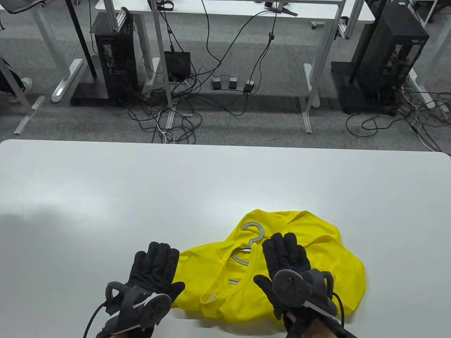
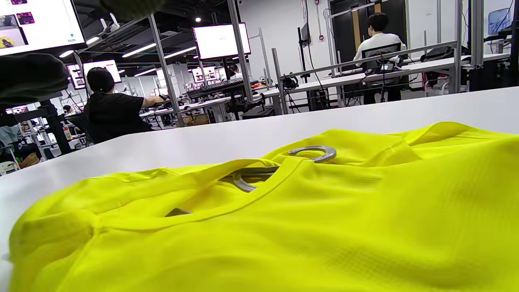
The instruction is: Remove t-shirt from gray hanger
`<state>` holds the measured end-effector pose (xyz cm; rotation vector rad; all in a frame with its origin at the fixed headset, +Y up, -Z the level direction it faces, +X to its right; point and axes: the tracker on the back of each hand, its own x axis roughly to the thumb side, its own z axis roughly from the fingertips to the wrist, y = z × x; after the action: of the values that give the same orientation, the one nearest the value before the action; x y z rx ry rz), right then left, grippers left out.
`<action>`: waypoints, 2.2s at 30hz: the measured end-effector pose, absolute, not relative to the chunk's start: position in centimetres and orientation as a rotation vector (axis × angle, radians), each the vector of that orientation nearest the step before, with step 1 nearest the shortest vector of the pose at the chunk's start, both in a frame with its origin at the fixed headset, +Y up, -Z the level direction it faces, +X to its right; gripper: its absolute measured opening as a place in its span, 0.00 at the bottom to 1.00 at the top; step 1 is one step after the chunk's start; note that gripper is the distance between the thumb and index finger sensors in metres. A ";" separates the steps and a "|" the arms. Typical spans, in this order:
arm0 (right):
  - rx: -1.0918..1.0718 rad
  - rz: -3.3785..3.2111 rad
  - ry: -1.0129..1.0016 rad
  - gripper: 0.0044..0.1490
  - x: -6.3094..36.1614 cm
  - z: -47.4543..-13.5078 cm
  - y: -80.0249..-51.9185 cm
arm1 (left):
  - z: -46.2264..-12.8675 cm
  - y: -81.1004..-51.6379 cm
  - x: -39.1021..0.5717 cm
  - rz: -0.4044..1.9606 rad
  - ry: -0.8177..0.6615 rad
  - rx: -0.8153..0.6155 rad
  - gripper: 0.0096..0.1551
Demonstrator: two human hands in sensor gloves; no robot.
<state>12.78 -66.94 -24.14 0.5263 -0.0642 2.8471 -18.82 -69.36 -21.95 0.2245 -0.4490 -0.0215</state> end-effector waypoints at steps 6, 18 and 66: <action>0.492 2.862 -0.043 0.52 13.4 -24.7 -67.5 | -22.0 -69.4 -18.8 -0.018 -0.450 0.222 0.48; 0.050 2.979 0.156 0.48 18.6 -29.2 -72.8 | -22.0 -69.6 -18.7 -0.010 -0.452 0.214 0.47; 0.500 2.303 -0.222 0.27 20.2 -27.0 -68.4 | -21.9 -69.1 -20.2 0.091 -0.386 0.360 0.58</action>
<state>20.16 -68.43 -27.00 0.4997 -0.2222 2.3030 -20.16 -69.14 -21.92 0.3599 -0.3859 0.0913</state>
